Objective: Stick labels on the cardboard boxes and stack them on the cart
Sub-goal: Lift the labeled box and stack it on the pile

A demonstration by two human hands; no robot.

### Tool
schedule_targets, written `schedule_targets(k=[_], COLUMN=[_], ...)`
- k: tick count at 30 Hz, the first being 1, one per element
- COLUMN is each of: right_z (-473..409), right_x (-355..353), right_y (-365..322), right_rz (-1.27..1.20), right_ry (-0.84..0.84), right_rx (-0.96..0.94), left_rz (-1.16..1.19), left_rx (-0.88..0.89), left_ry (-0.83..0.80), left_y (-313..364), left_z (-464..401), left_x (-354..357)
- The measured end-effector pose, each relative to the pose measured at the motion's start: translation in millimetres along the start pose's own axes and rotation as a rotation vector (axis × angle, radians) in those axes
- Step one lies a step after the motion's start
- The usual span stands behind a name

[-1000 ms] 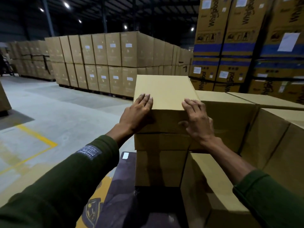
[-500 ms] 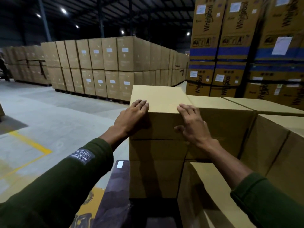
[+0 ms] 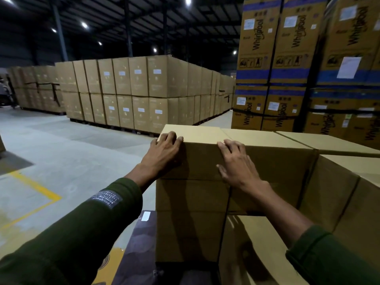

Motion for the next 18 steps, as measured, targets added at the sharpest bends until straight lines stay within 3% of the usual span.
schedule_targets(k=[6, 11, 14, 18], right_z=[7.7, 31.9, 43.5, 50.0], right_x=[-3.1, -3.8, 12.8, 39.4], right_y=[-2.5, -27.9, -52.0, -93.8], right_rz=[0.028, -0.063, -0.127, -0.2], right_ry=[0.058, 0.23, 0.187, 0.061], right_rx=[0.034, -0.121, -0.276, -0.454], left_rz=[0.0, 0.007, 0.038, 0.01], left_rx=[-0.026, -0.077, -0.125, -0.228], left_ry=[0.003, 0.175, 0.241, 0.2], left_y=[2.3, 13.4, 20.4, 16.7], left_z=[8.2, 39.8, 74.1, 132.3], left_x=[3.5, -1.4, 6.1, 28.1])
Point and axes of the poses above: each hand's wrist, its own z-axis away from the middle knuckle, its own x-axis out of the palm, y = z × x, the point moved 6 cm from there along -z, towards the middle knuckle, and after that the axes turned 3 degrees about -z, right-handed, at the moved point
